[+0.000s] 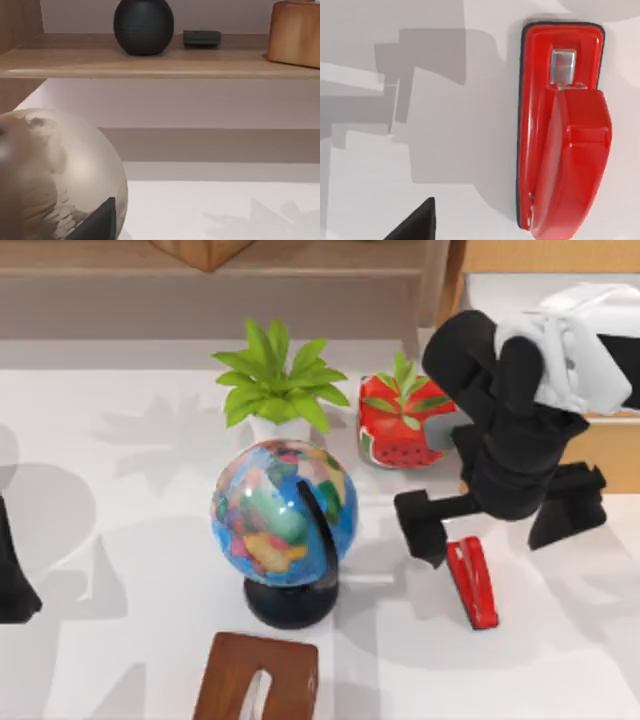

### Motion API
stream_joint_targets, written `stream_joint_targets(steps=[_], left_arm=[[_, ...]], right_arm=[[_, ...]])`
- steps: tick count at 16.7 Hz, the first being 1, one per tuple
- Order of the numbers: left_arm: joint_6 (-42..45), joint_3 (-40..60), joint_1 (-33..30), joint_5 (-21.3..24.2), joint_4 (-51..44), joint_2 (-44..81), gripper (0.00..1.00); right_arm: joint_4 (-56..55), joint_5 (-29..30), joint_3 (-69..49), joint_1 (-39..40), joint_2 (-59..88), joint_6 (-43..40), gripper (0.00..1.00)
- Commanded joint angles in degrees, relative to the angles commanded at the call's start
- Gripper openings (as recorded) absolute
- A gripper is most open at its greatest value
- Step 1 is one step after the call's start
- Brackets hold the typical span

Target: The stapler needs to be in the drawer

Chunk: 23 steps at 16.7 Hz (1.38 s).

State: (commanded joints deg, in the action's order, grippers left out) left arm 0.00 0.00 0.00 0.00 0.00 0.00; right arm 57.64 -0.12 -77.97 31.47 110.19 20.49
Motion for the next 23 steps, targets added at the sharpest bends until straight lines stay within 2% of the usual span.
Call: stream_joint_targets(steps=[7,12,23], left_arm=[[0.00,0.00,0.00,0.00,0.00,0.00,1.00],[0.00,0.00,0.00,0.00,0.00,0.00,1.00],[0.00,0.00,0.00,0.00,0.00,0.00,1.00]], right_arm=[[-9.42,0.04,5.29,0.34,4.01,0.17,1.00],[-10.34,0.04,5.92,0.37,4.52,0.21,1.00],[-10.34,0.04,5.92,0.37,4.52,0.21,0.17]])
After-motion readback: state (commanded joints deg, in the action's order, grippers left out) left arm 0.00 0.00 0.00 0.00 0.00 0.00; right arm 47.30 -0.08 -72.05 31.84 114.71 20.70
